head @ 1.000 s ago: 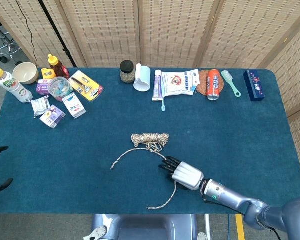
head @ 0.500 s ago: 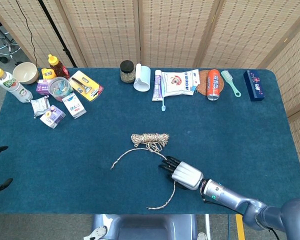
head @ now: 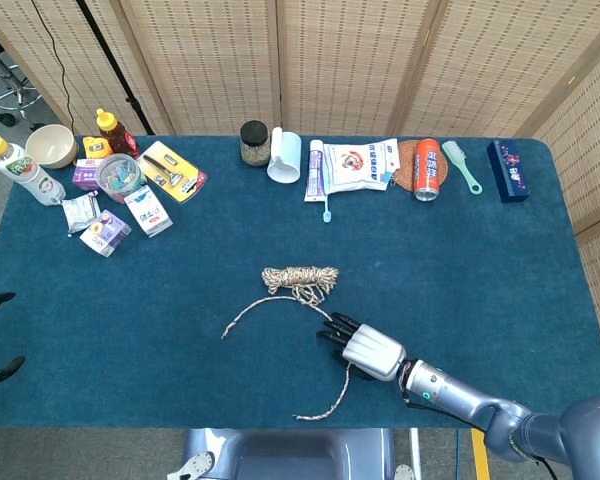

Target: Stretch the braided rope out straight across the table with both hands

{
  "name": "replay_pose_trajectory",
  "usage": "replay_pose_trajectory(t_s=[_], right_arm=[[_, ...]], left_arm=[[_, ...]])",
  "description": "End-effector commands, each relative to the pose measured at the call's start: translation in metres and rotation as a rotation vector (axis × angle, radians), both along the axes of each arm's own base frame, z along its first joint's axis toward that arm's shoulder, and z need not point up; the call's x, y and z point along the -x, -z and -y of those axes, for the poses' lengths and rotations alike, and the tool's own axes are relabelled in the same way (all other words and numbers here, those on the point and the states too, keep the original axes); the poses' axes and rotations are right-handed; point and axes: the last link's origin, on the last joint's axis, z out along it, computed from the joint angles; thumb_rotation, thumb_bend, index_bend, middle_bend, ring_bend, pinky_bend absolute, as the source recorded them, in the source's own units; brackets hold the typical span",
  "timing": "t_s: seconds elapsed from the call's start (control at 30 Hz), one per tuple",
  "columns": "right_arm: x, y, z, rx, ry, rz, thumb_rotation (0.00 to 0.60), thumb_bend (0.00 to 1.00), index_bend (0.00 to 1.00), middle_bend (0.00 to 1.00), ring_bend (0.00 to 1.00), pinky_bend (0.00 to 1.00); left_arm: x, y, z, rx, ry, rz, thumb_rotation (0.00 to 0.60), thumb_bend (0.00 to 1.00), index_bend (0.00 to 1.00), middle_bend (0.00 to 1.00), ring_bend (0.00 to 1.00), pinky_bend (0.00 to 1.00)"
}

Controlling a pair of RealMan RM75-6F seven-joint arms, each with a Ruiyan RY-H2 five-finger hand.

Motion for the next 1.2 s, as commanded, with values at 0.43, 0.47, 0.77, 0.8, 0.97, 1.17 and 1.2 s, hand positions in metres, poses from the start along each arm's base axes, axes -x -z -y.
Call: replay_pose_trajectory(t_s=[0.43, 0.47, 0.77, 0.8, 0.97, 1.17, 1.2], right_arm=[[-0.003, -0.003, 0.001, 0.004, 0.022, 0.022, 0.600, 0.48, 0.56, 0.15, 0.00, 0.00], [-0.004, -0.004, 0.002, 0.008, 0.028, 0.028, 0.600, 0.48, 0.56, 0.15, 0.00, 0.00], [-0.004, -0.011, 0.001, 0.020, 0.076, 0.056, 0.600, 0.48, 0.57, 0.15, 0.00, 0.00], [-0.004, -0.011, 0.000, 0.021, 0.080, 0.056, 0.600, 0.48, 0.57, 0.15, 0.00, 0.00], [-0.003, -0.016, 0.000, 0.038, 0.103, 0.059, 0.600, 0.48, 0.57, 0.16, 0.00, 0.00], [-0.001, -0.016, -0.001, 0.045, 0.122, 0.048, 0.600, 0.48, 0.58, 0.16, 0.00, 0.00], [0.000, -0.016, -0.001, 0.045, 0.123, 0.048, 0.600, 0.48, 0.58, 0.16, 0.00, 0.00]], left_arm=[[-0.004, 0.005, -0.005, 0.031, 0.028, -0.020, 0.600, 0.13, 0.19, 0.05, 0.01, 0.00], [-0.006, 0.007, -0.007, 0.045, 0.039, -0.028, 0.600, 0.13, 0.20, 0.05, 0.01, 0.00], [-0.022, 0.029, -0.036, 0.183, 0.199, -0.137, 0.600, 0.13, 0.23, 0.05, 0.01, 0.00], [-0.025, 0.032, -0.041, 0.200, 0.225, -0.148, 0.600, 0.13, 0.23, 0.05, 0.01, 0.00], [-0.040, 0.056, -0.072, 0.305, 0.394, -0.222, 0.600, 0.15, 0.25, 0.06, 0.01, 0.00], [-0.052, 0.087, -0.094, 0.412, 0.552, -0.285, 0.600, 0.18, 0.30, 0.02, 0.00, 0.00], [-0.052, 0.088, -0.095, 0.419, 0.561, -0.290, 0.600, 0.19, 0.30, 0.01, 0.00, 0.00]])
